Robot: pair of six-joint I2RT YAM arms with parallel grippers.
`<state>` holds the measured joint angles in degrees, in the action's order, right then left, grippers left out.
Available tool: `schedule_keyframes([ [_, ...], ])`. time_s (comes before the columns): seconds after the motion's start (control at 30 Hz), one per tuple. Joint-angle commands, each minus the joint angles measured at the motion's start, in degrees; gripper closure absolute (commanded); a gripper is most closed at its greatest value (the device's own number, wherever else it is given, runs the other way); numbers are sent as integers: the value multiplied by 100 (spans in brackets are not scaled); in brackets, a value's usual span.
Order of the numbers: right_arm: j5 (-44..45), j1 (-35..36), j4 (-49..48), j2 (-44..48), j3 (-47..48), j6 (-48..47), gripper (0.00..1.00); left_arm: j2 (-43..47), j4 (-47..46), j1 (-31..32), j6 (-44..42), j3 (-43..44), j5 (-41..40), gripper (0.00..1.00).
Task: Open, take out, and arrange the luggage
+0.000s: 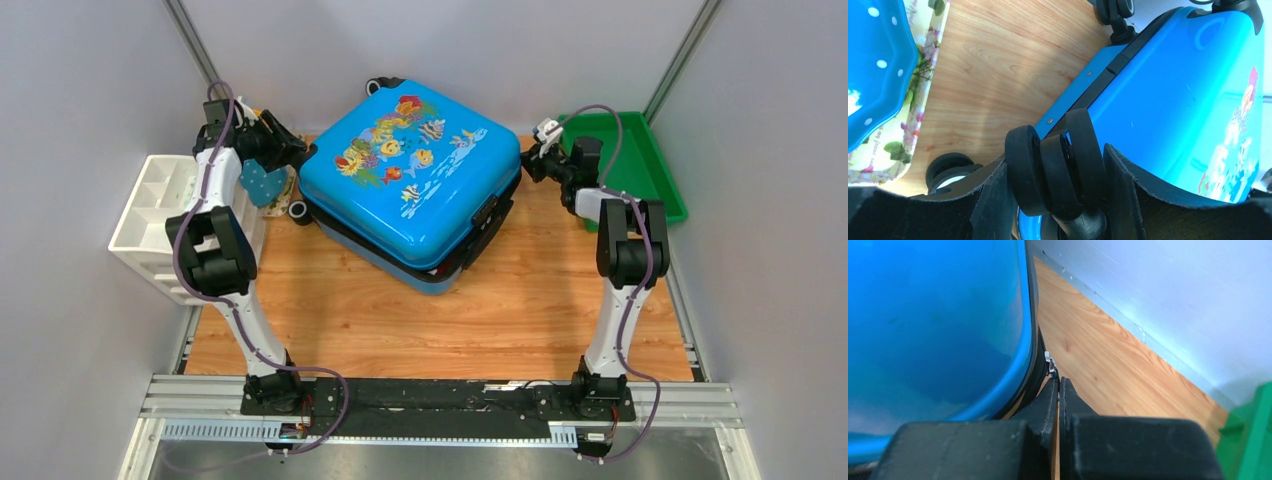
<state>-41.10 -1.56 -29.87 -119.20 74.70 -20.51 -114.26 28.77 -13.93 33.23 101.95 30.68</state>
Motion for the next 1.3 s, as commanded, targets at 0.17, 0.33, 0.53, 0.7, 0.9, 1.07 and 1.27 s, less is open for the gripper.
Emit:
schedule_keyframes([
  [0.17,-1039,287,-844,-973,1424,1196,100,-281,-267,417,-2242,571,193,100],
  [0.33,-1513,446,-1056,-1413,1881,2462,100,-457,75,488,-2418,817,228,100],
  [0.53,-1735,762,-1487,-1738,2171,3343,99,-624,383,637,-2567,1046,342,100],
  [0.7,-1181,736,-1085,-1792,2523,3240,62,-159,148,699,-2462,195,457,100],
  [0.9,-601,455,1393,-1028,2998,2543,28,711,-327,673,-2532,-1000,431,100],
  [1.07,57,332,3407,-177,3025,2219,17,1404,-890,436,-2199,-2168,317,100],
  [1.27,980,200,4796,817,2709,2271,10,1915,-1243,383,-2286,-2952,44,100],
])
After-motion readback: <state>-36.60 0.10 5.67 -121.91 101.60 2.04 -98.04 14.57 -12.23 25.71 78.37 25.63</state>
